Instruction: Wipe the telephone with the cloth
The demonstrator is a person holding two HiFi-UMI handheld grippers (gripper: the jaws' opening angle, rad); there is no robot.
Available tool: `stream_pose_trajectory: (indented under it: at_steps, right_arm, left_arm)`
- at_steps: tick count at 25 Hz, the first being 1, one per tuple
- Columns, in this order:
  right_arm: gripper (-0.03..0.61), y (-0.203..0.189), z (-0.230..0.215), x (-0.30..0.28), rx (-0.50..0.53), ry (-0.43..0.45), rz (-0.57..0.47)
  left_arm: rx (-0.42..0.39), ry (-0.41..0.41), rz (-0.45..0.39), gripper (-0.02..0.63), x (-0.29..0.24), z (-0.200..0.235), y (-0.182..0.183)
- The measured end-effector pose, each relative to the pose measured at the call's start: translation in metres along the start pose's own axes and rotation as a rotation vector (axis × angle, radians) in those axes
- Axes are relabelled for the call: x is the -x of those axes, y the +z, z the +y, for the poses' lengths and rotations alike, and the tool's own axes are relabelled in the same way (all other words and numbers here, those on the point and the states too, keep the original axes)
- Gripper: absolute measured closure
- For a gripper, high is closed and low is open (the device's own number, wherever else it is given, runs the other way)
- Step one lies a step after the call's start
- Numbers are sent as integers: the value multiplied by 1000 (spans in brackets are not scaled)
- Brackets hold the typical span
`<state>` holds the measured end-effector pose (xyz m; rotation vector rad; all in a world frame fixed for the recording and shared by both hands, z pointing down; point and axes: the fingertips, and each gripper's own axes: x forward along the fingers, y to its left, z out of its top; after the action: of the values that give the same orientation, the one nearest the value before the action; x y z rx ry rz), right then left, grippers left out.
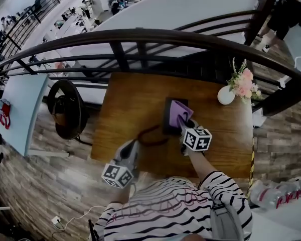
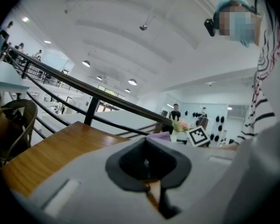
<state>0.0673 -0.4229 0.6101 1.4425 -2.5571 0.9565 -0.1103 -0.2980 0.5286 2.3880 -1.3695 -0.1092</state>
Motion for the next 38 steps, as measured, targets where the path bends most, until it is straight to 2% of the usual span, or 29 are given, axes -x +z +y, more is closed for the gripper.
stream_pose_trajectory:
  at_steps: [4, 8, 14, 22, 30, 34, 38]
  right_arm:
    - [543, -23, 36, -22, -24, 88, 38]
    - [543, -49, 42, -42, -12, 91, 102]
    - [543, -52, 3, -36, -5, -20, 111]
    - [543, -35, -71, 8, -29, -188, 68]
    - [543, -36, -103, 39, -56, -288, 49]
    - [543, -31, -86, 49, -49, -258, 13]
    - [543, -19, -39, 47, -59, -142, -65]
  left_arm:
    - [-1, 20, -2, 612, 9, 3, -1]
    - [0, 38, -3, 612, 17, 5, -1]
    - [1, 35, 0, 612, 20, 5, -3]
    - [7, -38, 23, 612, 2, -9, -10]
    - [2, -91, 35, 612, -8, -21, -13]
    - [1, -103, 38, 612, -5, -23, -14]
    - [3, -100, 41, 612, 0, -24, -15]
